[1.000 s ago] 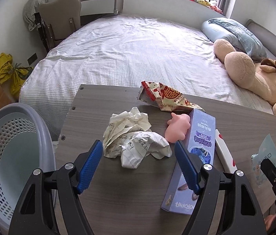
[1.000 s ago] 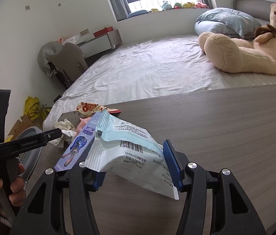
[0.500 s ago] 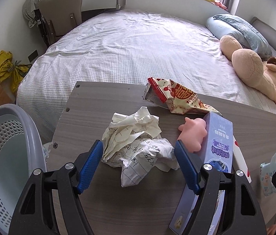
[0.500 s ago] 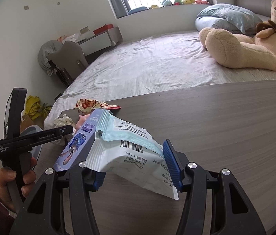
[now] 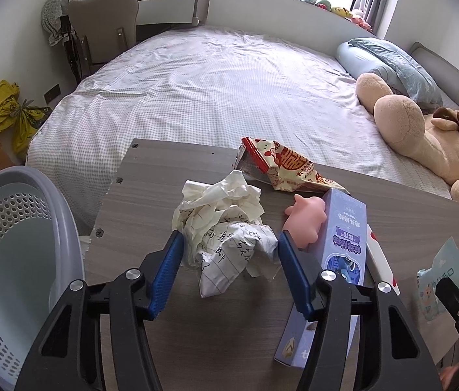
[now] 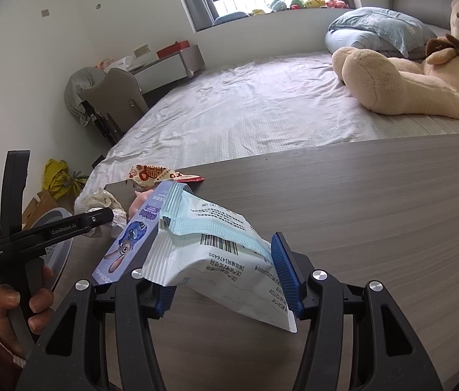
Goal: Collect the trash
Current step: 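Grasp the crumpled white paper with the left tool while the right tool holds the packet, then carry paper and packet over the blue basket and open both tools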
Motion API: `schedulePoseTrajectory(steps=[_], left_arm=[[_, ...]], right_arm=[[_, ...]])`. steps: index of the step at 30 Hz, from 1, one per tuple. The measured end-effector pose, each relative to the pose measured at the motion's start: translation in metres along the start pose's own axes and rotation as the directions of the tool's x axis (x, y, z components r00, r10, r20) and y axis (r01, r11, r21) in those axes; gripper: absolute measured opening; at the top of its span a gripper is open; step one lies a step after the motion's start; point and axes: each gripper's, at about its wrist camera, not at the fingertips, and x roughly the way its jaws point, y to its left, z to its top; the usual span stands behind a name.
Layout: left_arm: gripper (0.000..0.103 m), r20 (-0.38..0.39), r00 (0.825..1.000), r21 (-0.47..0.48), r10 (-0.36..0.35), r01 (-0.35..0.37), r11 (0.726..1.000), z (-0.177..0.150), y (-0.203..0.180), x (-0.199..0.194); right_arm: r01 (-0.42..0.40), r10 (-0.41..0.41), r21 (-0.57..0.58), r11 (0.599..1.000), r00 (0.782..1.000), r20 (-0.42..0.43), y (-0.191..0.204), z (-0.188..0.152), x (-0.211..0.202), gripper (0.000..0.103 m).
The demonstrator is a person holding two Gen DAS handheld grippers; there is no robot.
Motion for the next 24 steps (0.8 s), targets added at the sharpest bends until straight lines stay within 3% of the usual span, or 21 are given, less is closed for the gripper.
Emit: schedulePoseTrajectory(steps=[15, 24], left_arm=[[0.058, 0.100, 0.992, 0.028, 0.072, -0.075, 0.997, -0.024, 0.007, -0.060], [0.058, 0.117, 0.991, 0.011, 0.064, -0.066, 0.998, -0.045, 0.016, -0.087]], right_arm=[[-0.011, 0.012, -0.034, 0.999, 1.000, 0.013, 0.016, -0.001, -0.017, 0.052], [-0.038, 0.039, -0.071, 0.997, 0.999, 0.018, 0.037, -0.006, -0.027, 0.052]])
